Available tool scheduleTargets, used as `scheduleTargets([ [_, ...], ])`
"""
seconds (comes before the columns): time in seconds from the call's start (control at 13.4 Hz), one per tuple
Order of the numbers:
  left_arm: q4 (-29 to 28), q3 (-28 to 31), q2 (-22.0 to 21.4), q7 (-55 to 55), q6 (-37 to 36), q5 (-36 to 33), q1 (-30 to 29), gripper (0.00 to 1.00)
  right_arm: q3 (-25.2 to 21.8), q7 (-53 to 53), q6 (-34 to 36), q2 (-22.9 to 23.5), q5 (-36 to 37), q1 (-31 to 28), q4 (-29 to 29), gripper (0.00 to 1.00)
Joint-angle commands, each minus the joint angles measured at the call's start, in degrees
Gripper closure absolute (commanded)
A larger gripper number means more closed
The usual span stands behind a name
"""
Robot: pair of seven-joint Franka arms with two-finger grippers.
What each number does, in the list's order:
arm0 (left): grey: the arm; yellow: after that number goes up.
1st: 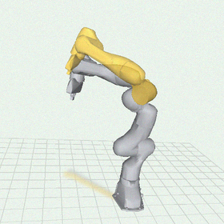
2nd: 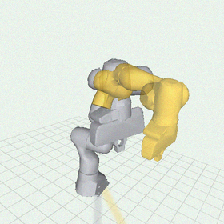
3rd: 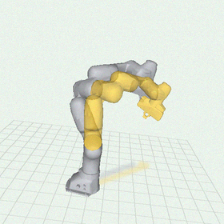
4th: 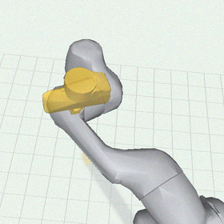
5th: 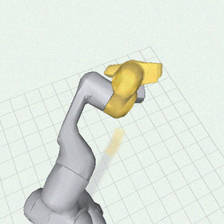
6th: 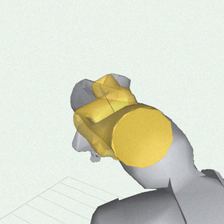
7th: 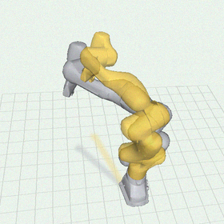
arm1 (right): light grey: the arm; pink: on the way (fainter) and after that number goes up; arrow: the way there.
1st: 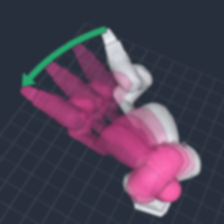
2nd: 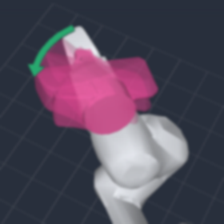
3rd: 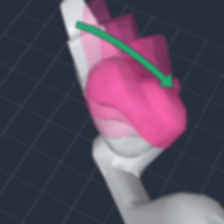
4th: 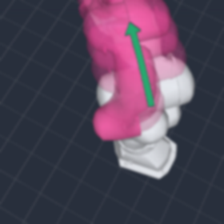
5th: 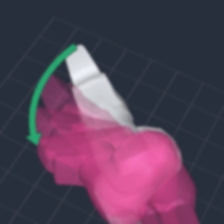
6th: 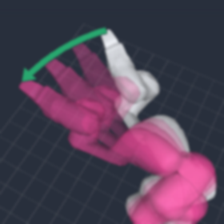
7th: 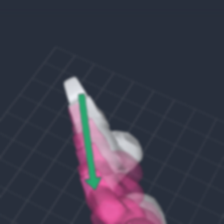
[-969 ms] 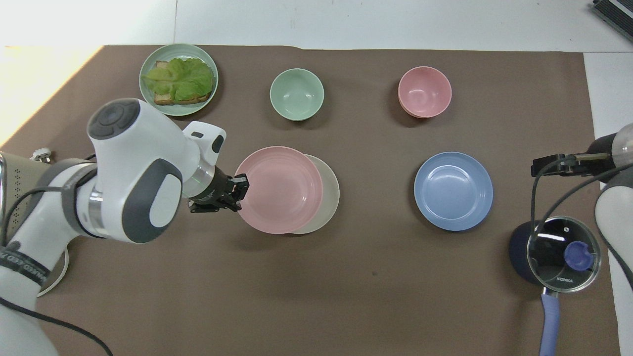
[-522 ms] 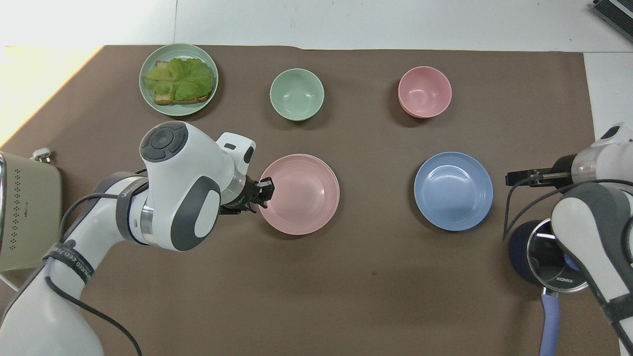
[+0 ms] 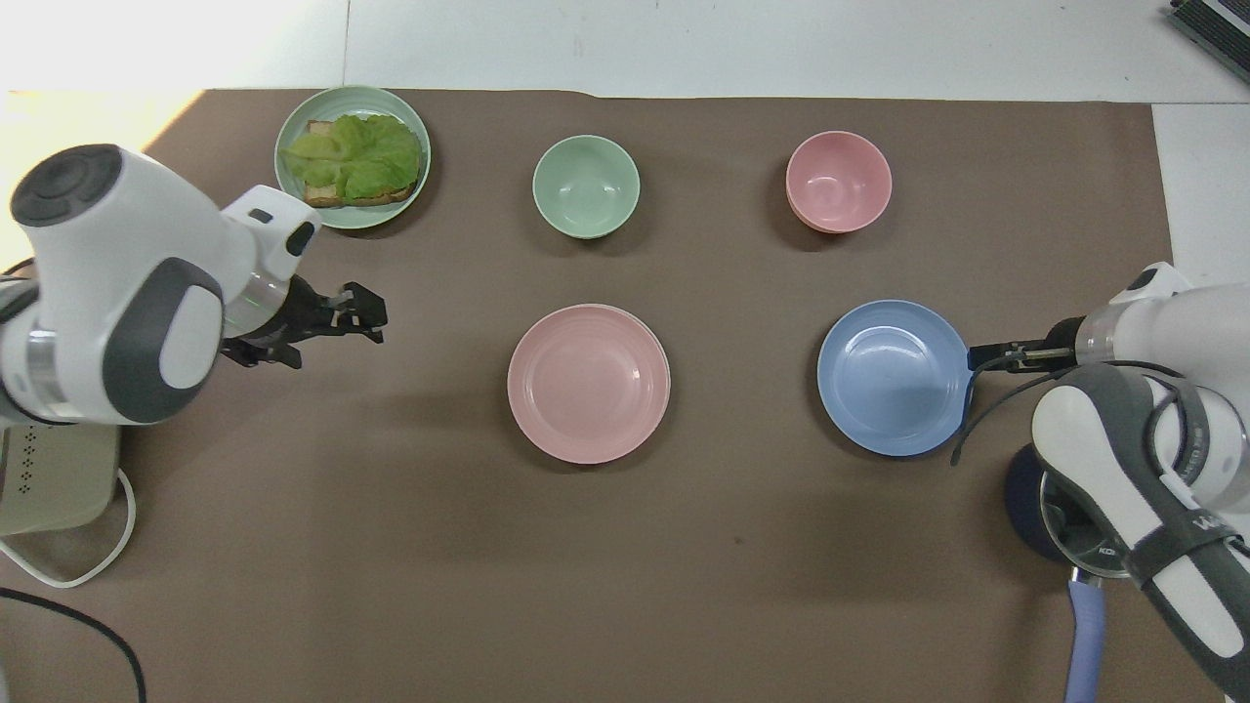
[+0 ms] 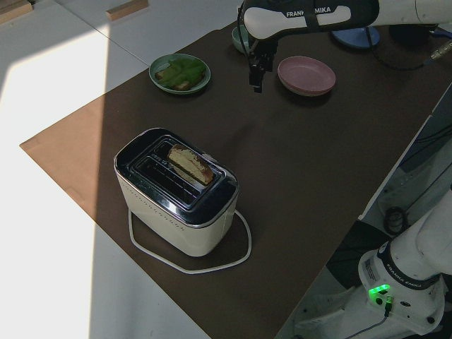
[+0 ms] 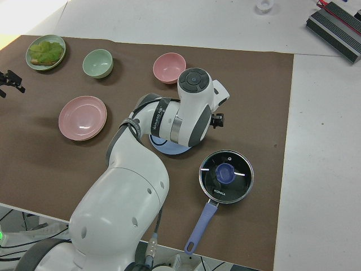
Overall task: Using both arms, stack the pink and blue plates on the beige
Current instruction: 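Release the pink plate with the left gripper while the right gripper reaches the blue plate, then grasp the blue plate rim with the right gripper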
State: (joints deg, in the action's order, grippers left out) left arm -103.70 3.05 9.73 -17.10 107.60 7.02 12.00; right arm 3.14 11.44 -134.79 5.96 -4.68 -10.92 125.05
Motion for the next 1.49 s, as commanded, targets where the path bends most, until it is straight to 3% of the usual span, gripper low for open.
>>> scheduleTargets([
  [0.0,4.6,-0.5,-4.8,12.1,-4.3,-5.0,-5.2,0.00,0.4,2.5,-1.5,1.0,-1.6,-0.2,1.0,0.14],
  [0.22,11.1,-0.4,-8.0,13.3,-12.1,-5.1,-8.1,0.00,0.5,2.9,-5.8,3.4,-1.7,-0.2,2.5,0.23],
  [0.52,11.4,-0.3,-11.2,13.1,-13.0,-5.3,-8.8,0.00,0.6,3.5,-5.8,3.8,-4.5,0.3,2.5,0.51],
  [0.6,11.3,-0.3,-11.2,13.1,-13.0,-5.3,-8.8,0.00,0.7,4.1,-5.8,3.8,-4.7,0.3,2.5,0.83],
  [0.67,11.4,-0.3,-11.2,13.1,-13.0,-5.3,-8.8,0.00,0.6,4.4,-5.7,3.8,-6.8,0.3,2.5,1.00],
  [0.97,11.4,-0.3,-11.2,13.1,-13.0,-5.3,-8.8,0.00,0.9,5.5,-3.7,2.7,-10.4,0.4,1.4,1.00],
  [1.12,11.3,-0.3,-11.2,13.1,-13.0,-5.3,-8.8,0.00,1.1,4.8,1.3,0.0,-10.8,0.6,-1.7,1.00],
  [1.42,11.4,-0.3,-11.2,13.1,-13.0,-5.3,-8.8,0.00,1.2,2.2,4.0,-3.5,-15.4,8.2,-2.4,1.00],
])
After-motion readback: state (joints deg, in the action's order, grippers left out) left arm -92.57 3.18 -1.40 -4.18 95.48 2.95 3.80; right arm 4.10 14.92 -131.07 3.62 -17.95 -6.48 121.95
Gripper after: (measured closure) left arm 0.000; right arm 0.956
